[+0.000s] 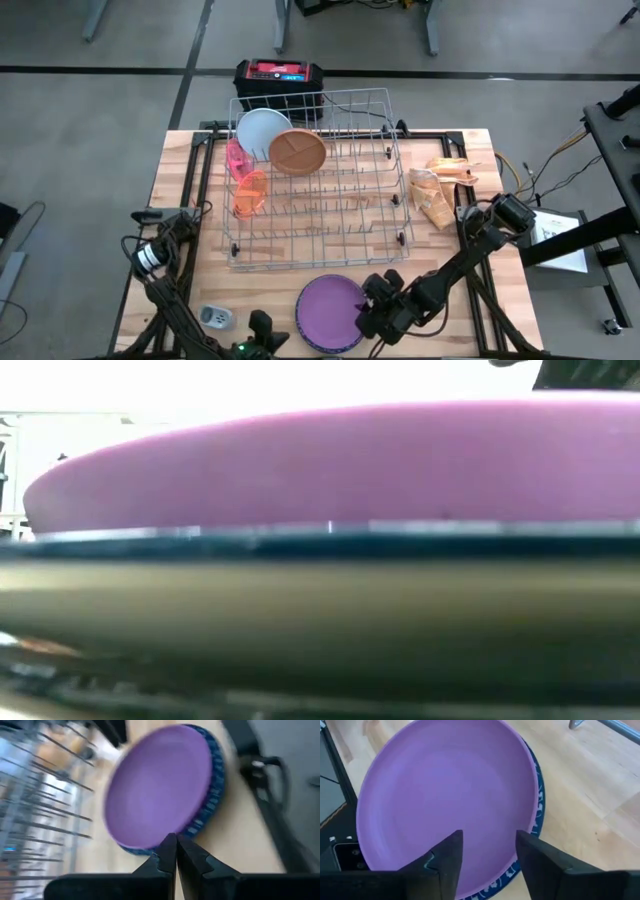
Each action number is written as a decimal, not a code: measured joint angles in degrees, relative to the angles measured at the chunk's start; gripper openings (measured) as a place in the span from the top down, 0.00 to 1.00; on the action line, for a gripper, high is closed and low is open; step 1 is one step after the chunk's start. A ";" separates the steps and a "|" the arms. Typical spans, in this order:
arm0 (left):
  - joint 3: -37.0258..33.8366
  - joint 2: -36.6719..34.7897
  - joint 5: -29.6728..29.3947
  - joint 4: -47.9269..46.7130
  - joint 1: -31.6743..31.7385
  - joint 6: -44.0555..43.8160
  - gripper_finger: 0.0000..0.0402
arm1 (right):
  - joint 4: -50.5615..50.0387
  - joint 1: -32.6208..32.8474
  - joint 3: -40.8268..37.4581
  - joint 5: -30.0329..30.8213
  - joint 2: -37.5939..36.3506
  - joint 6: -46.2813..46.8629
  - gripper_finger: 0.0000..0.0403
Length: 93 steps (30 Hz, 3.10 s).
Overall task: Sort dishes
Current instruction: Put the violet plate into the dish rack
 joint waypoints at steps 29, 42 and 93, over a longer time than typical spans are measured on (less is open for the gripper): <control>-5.39 1.39 -2.13 8.54 0.74 0.20 1.00 | 1.21 2.06 -0.94 2.94 2.62 6.14 0.47; -12.11 1.38 -3.68 20.09 2.86 2.03 1.00 | 1.09 0.42 -1.74 3.15 2.64 5.53 0.48; -20.81 1.16 -3.41 33.43 5.51 3.06 1.00 | 4.44 -3.53 -4.69 6.14 2.35 0.46 0.98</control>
